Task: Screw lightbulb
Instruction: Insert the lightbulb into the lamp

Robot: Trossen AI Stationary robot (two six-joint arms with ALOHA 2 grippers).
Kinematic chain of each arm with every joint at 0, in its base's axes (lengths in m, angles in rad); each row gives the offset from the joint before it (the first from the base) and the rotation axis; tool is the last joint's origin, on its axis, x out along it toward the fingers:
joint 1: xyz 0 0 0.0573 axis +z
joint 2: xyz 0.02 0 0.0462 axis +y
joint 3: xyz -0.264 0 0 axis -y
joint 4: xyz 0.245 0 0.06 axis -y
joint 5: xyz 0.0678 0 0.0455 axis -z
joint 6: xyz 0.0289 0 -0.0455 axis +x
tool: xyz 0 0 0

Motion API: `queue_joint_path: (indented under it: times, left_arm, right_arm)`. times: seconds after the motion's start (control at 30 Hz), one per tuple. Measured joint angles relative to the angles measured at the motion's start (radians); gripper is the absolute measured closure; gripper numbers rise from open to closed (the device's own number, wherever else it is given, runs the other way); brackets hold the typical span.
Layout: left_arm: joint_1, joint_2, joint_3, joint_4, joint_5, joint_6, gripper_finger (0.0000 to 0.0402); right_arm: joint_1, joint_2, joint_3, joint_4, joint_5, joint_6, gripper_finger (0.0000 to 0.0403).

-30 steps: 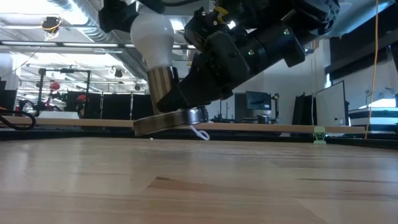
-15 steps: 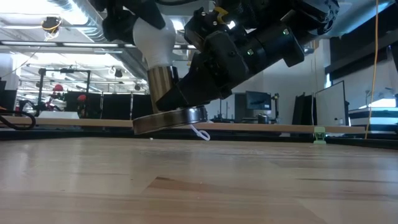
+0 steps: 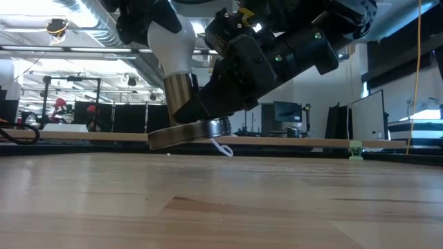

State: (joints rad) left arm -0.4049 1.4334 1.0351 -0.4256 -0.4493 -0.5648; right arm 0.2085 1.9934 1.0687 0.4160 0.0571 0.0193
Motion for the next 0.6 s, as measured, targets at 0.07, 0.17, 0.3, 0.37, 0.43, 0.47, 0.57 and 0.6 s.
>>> queue_joint_path:
  times: [0.07, 0.17, 0.3, 0.37, 0.43, 0.47, 0.57, 0.6]
  left_arm:
    - [0.0, 0.0, 0.0, -0.001, -0.006, -0.006, 0.015]
    - [0.001, 0.0, 0.0, -0.007, -0.023, -0.008, 0.0149]
    - [0.003, -0.001, 0.0, -0.009, -0.025, -0.007, 0.0149]
    - [0.0, -0.001, 0.0, -0.003, -0.003, -0.002, 0.0149]
    - [-0.002, -0.001, 0.001, 0.003, 0.016, 0.014, 0.0149]
    - [-0.003, -0.001, 0.001, 0.007, 0.031, 0.023, 0.0149]
    - [-0.004, -0.003, 0.003, 0.022, 0.082, 0.045, 0.0149]
    - [-0.006, -0.003, 0.004, 0.028, 0.092, 0.052, 0.0149]
  right_arm:
    - [0.0, 0.0, 0.0, 0.0, 0.043, -0.002, 0.0225]
    - [0.004, 0.0, 0.0, -0.001, 0.178, 0.024, 0.0225]
    - [0.002, 0.0, 0.0, 0.002, 0.172, 0.025, 0.0225]
    - [0.001, 0.0, 0.0, 0.01, 0.084, 0.002, 0.0225]
    - [0.0, 0.001, -0.001, 0.024, -0.038, -0.042, 0.0225]
    - [-0.003, 0.001, -0.001, 0.032, -0.107, -0.06, 0.0225]
    - [-0.014, 0.002, -0.002, 0.053, -0.281, -0.094, 0.0225]
    - [-0.02, 0.002, -0.002, 0.062, -0.34, -0.102, 0.0225]
